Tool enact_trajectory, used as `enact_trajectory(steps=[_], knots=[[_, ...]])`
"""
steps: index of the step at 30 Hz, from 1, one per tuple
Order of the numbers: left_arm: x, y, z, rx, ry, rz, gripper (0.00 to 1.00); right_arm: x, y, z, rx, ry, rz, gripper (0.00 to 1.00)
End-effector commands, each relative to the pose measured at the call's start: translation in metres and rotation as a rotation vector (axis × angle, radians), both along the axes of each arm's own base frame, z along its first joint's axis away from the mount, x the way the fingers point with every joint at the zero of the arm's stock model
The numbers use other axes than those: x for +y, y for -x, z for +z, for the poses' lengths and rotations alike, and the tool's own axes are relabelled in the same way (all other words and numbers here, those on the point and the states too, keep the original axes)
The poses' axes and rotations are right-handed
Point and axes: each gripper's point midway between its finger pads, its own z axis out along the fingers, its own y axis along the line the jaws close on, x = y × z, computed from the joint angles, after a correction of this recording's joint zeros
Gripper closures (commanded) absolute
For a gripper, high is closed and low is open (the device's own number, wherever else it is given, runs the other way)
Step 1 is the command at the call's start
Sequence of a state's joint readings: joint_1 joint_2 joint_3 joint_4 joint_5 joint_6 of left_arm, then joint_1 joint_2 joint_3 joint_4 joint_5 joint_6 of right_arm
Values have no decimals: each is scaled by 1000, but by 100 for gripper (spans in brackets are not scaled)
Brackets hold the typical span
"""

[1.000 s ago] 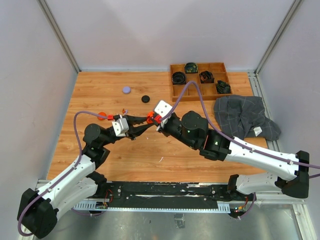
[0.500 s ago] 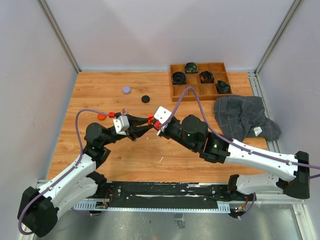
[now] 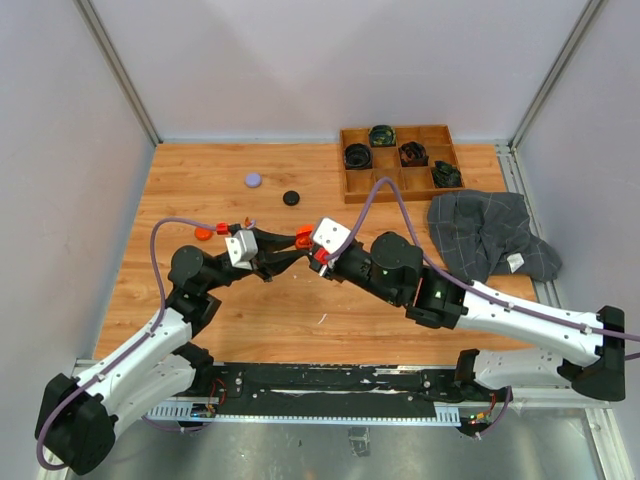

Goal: Insert the wireless bluetooth earbuds into the charging case
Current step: Place the earbud in the charging case, then pick up the earbud from the center of the board.

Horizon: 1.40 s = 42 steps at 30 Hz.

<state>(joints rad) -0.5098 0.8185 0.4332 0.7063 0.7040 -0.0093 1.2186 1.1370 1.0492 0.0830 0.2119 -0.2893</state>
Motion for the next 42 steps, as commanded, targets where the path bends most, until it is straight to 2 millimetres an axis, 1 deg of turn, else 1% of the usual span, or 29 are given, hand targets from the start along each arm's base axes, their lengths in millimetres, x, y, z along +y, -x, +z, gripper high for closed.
enact_trajectory(steps=[1,4,6,8,10,12,14,17,19,23,26,30,36,40,41,42], knots=[[7,-3,21,-80,26,46,100,-8,12,12,0,-17,32,60],[11,-10,22,-80,15,97,100,-20,9,16,7,-2,10,56],[15,-16,21,-74,1,139,100,-29,4,9,30,35,-15,53],[19,-21,21,-70,-9,177,100,-40,-4,-2,60,82,-64,51],[23,-25,21,-61,-16,208,100,-53,-14,-17,96,123,-117,50],[26,-29,18,-39,-35,237,100,-64,-22,-33,163,141,-153,48],[31,-34,20,-22,-49,276,100,-76,-30,-51,248,157,-177,48],[42,-46,19,29,-73,371,100,-93,-44,-75,357,160,-230,47],[49,-51,18,59,-97,420,100,-103,-52,-95,424,171,-263,47],[57,-49,14,94,-122,454,100,-120,-71,-135,569,192,-331,47],[60,-43,9,92,-115,452,100,-122,-81,-161,663,206,-329,47],[63,-44,-5,92,-135,468,100,-120,-95,-190,761,224,-311,45],[62,-46,-16,94,-164,467,100,-115,-116,-227,873,272,-308,43],[62,-45,-20,99,-171,462,100,-113,-128,-251,924,306,-327,43],[62,-46,-20,99,-173,463,100,-113,-131,-253,932,306,-330,43],[62,-46,-20,97,-174,467,100,-113,-133,-261,951,315,-334,43]])
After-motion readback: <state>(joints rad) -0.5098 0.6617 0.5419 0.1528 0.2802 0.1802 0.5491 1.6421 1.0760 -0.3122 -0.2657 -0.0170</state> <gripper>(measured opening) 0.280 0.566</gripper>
